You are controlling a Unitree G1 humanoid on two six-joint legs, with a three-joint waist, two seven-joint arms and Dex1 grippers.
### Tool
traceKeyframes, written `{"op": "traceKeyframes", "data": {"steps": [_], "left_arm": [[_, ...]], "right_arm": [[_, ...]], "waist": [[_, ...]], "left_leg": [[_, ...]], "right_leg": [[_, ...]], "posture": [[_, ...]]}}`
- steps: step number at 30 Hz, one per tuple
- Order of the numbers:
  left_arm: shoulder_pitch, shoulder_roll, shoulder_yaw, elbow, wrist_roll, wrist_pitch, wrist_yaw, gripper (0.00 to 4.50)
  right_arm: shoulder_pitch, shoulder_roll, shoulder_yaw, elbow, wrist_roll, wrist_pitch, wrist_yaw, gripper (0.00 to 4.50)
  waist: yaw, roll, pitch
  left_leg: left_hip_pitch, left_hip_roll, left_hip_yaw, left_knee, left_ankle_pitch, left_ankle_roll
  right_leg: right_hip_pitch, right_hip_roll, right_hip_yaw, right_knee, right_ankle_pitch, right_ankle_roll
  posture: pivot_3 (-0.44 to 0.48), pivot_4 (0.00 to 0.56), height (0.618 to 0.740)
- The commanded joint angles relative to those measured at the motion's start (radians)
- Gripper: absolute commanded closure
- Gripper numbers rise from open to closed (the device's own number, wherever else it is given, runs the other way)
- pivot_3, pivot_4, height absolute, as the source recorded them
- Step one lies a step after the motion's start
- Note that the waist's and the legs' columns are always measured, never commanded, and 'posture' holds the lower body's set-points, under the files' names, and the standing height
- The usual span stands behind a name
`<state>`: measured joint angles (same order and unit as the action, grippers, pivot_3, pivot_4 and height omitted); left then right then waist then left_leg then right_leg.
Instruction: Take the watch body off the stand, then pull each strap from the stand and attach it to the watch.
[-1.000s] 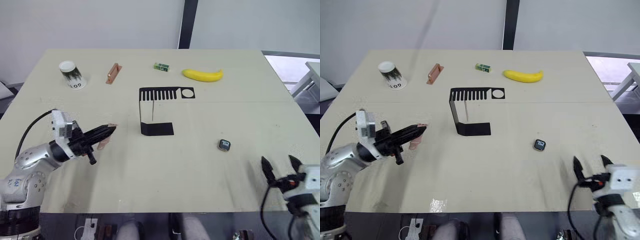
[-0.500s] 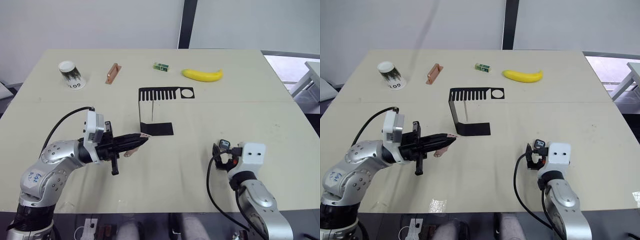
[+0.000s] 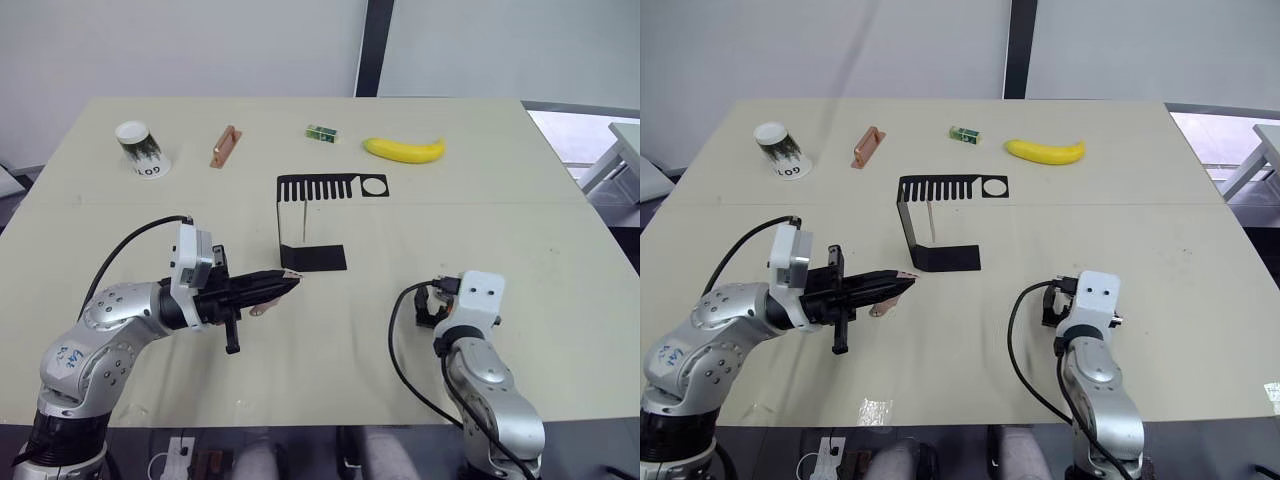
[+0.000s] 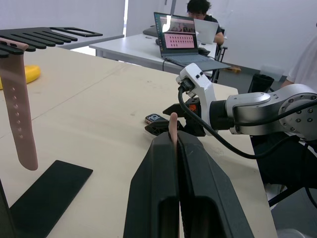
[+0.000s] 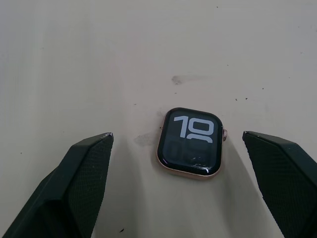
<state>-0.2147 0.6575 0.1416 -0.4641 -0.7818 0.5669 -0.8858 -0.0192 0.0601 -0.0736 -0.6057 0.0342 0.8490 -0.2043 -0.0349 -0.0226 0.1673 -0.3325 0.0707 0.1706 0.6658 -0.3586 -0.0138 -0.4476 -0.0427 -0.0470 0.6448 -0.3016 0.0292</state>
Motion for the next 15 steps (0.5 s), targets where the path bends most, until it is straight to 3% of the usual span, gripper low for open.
{"op": "traceKeyframes", "data": {"steps": [1,15], "left_arm": [[0.006,0.004,0.019,-0.043,-0.022,-0.002,0.007,4.50],[0.014,0.007,0.027,-0.052,-0.036,0.007,0.026,4.50]], "right_arm": [[-0.003,0.029,-0.033,0.001,-0.010,-0.001,-0.032,0.07],[-0.045,0.043,-0.049,0.100,0.011,-0.058,-0.013,0.07]], "waist": [[0.000,0.000,0.000],[-0.022,0.000,0.000]], "left_leg": [[0.000,0.000,0.000,0.000,0.000,0.000],[0.000,0.000,-0.001,0.000,0.000,0.000]], "right_leg": [[0.000,0.000,0.000,0.000,0.000,0.000],[0.000,0.000,0.000,0.000,0.000,0.000]], "posture": [[0.000,0.150,0.740],[0.000,0.150,0.740]]}}
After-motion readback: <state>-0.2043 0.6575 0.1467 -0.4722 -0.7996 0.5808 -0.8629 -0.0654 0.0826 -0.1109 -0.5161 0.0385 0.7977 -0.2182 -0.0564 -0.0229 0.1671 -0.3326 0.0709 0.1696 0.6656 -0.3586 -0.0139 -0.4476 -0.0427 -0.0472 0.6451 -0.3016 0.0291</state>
